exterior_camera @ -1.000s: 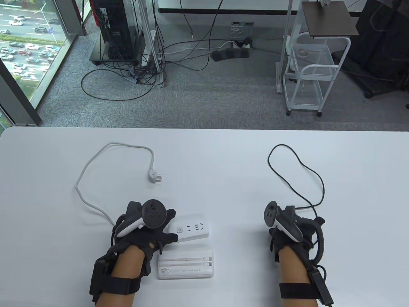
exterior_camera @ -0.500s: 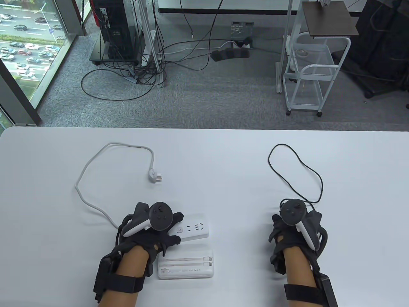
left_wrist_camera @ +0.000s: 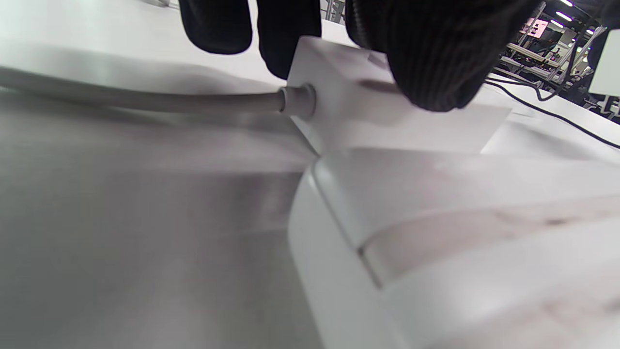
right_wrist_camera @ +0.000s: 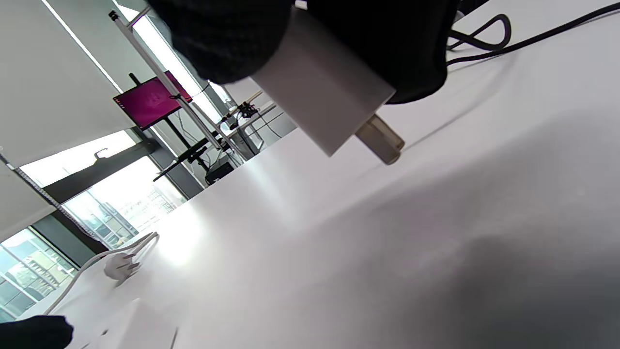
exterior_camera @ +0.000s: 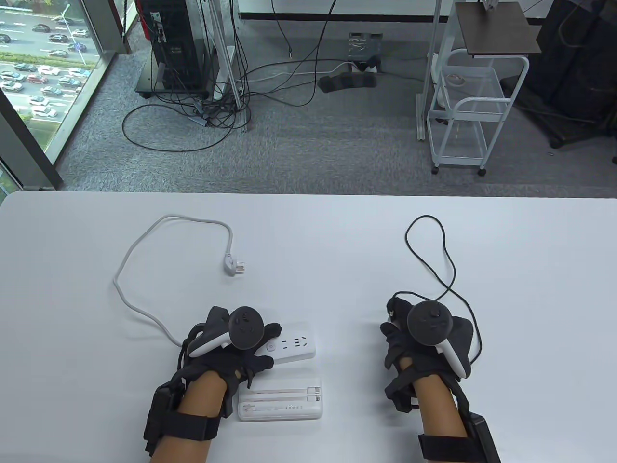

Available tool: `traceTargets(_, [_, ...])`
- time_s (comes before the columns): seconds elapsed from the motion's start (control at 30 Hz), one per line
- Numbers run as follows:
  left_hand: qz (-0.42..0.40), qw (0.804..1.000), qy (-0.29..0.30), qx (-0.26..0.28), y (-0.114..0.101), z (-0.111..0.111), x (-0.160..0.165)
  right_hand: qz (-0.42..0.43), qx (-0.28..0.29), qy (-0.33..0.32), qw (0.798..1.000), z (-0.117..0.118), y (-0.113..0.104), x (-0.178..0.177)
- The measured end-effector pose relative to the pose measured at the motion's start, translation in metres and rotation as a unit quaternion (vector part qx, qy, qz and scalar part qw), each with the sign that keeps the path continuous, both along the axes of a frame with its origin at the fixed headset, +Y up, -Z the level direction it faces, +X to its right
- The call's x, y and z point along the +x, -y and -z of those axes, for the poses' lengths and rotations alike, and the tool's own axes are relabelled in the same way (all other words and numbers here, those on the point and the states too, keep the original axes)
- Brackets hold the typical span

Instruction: Charge the battery pack

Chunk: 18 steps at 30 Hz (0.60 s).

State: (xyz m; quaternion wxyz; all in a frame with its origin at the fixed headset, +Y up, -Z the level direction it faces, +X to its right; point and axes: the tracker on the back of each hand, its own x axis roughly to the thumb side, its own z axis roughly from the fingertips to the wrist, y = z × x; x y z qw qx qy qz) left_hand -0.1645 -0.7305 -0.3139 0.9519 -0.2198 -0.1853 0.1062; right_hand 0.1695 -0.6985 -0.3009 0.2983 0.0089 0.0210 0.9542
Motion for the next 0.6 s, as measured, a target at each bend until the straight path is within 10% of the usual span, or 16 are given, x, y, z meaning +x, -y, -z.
traceTargets(0.6, [-0.015, 1.000, -0.012, -0.015, 0.002, 0.003, -0.002, 0.025, 0.021, -0.132, 0.991, 0.001, -0.007, -0.080])
